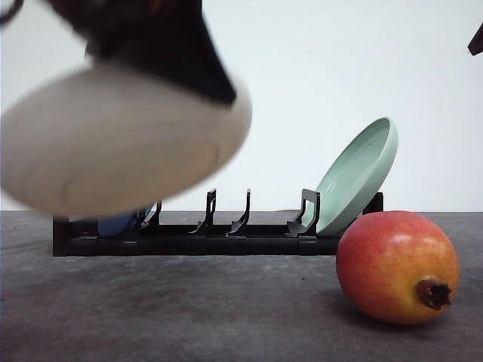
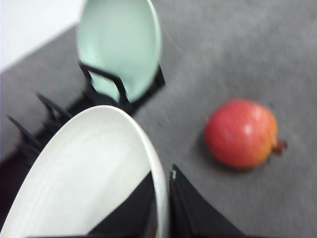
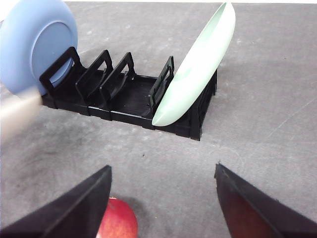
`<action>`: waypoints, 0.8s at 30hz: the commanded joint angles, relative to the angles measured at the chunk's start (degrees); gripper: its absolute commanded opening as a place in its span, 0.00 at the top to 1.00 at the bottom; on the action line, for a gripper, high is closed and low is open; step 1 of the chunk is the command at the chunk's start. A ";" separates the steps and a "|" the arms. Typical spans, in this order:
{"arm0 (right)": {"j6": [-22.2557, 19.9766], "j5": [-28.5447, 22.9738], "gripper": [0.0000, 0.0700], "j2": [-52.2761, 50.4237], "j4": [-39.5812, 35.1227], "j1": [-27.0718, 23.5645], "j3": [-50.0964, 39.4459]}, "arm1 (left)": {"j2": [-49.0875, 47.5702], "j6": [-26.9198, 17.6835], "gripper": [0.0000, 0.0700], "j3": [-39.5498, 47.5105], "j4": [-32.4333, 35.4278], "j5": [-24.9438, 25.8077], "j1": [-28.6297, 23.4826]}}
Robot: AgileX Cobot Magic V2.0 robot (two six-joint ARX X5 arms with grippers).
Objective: Place pomegranate in white plate
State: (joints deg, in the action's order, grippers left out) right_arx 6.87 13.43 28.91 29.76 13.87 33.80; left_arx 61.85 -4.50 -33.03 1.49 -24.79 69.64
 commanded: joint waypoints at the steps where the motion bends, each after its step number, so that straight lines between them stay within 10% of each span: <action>1: 0.20 0.00 0.40 0.20 -0.32 0.26 0.81 | 1.34 0.97 0.98 0.83 1.85 -0.45 1.19; 24: 0.20 -0.03 0.40 0.22 0.32 0.26 0.81 | 20.56 -7.93 0.93 3.47 15.24 2.35 1.74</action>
State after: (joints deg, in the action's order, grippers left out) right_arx 6.87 13.43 28.91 30.59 13.87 33.80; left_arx 81.49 -12.62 -29.34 16.09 -22.54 70.59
